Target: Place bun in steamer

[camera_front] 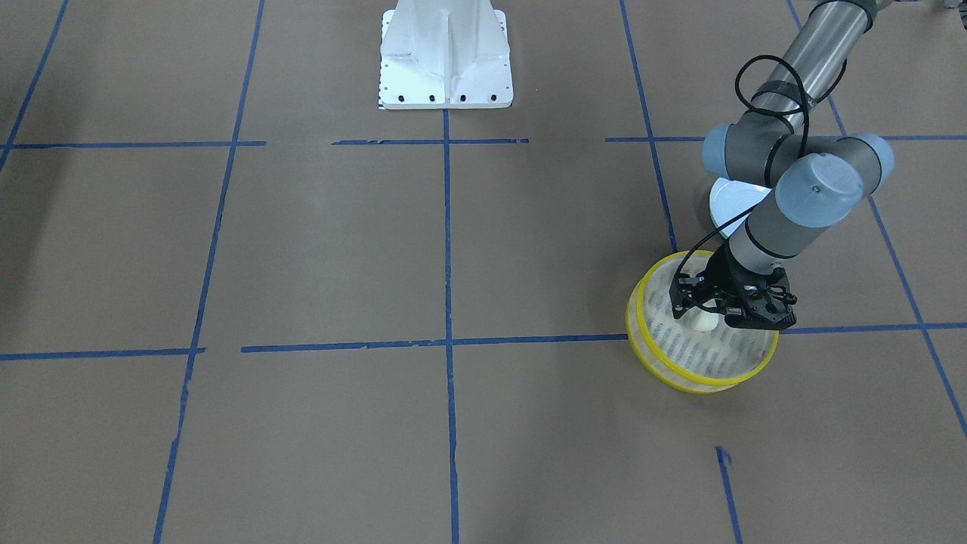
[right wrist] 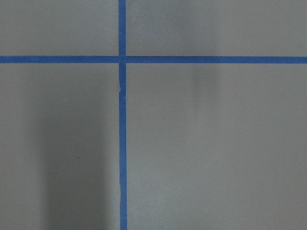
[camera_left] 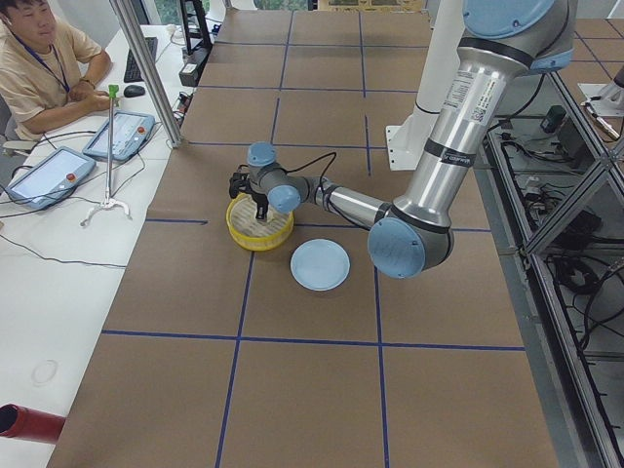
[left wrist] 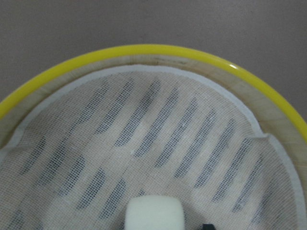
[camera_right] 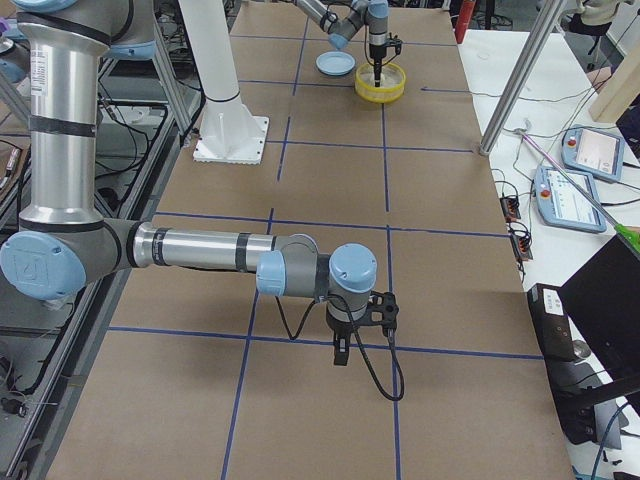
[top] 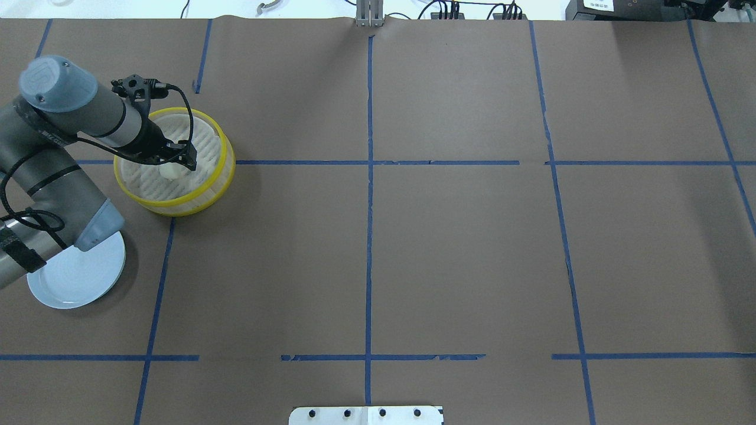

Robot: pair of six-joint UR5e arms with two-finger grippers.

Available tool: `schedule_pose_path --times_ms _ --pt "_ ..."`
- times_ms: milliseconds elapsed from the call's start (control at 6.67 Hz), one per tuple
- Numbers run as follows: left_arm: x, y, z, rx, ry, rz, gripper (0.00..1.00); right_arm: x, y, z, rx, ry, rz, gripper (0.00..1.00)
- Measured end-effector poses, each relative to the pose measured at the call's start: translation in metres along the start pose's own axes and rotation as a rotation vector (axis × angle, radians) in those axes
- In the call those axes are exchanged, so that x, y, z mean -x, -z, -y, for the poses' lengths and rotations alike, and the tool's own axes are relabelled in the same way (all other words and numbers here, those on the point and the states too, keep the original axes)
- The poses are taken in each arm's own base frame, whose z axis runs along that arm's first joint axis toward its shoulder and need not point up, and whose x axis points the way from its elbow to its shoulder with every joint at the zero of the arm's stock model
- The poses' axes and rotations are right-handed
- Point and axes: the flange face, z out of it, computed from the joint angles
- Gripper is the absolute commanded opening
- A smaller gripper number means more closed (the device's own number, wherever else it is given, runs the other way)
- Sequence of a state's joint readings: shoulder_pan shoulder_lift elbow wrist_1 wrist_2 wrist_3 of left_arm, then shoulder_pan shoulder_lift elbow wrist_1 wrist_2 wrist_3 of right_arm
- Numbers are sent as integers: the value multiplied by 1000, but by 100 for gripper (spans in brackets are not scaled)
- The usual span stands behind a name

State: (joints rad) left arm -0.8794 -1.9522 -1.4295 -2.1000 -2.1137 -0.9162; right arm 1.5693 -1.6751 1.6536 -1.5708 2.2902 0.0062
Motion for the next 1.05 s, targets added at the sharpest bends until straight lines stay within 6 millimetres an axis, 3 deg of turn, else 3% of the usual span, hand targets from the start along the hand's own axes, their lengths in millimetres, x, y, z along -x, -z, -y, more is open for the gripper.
schedule_pose_path --times_ms 450,750,900,1050 --pt "-9 17 6 -77 -14 15 100 0 0 0 0 0 0 100" --pt "-9 47 18 -134 -15 4 99 0 0 0 0 0 0 100" --pt "3 68 26 -157 -22 3 99 0 0 0 0 0 0 100" --pt "30 90 34 -158 -63 9 99 0 0 0 0 0 0 100"
